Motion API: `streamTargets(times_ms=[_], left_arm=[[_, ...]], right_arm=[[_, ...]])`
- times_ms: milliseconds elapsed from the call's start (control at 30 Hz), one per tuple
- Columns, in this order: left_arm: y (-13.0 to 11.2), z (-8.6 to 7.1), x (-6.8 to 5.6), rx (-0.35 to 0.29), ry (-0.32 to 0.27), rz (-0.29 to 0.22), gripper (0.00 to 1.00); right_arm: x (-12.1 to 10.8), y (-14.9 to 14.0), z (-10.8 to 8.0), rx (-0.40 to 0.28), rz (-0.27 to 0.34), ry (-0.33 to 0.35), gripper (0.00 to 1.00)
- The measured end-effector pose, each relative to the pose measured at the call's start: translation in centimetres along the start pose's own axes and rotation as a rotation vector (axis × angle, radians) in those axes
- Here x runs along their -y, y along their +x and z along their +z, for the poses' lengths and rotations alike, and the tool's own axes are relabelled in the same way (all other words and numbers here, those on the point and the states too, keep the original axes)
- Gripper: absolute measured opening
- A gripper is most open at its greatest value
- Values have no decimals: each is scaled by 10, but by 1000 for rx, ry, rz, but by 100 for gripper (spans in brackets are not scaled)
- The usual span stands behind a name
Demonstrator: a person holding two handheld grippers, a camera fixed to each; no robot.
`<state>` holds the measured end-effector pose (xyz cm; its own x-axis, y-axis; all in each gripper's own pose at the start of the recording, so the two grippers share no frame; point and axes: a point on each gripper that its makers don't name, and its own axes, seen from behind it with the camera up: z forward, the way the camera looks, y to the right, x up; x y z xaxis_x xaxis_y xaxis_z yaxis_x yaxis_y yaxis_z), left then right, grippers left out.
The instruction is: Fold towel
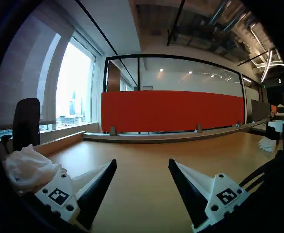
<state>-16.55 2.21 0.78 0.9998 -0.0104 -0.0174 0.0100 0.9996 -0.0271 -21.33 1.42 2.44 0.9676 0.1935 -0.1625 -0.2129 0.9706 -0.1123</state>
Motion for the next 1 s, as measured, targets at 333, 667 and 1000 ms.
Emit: streamTargets(times_ms=[333,667,1000], left_arm=[[0,1,0,0,0,0,99],[0,1,0,0,0,0,99],[-1,1,0,0,0,0,99]], right_arm=[[-6,-20,3,21,-18,-10,99],[-3,-27,3,22,-27,1,100],[6,-28,-1,11,-56,17,100]])
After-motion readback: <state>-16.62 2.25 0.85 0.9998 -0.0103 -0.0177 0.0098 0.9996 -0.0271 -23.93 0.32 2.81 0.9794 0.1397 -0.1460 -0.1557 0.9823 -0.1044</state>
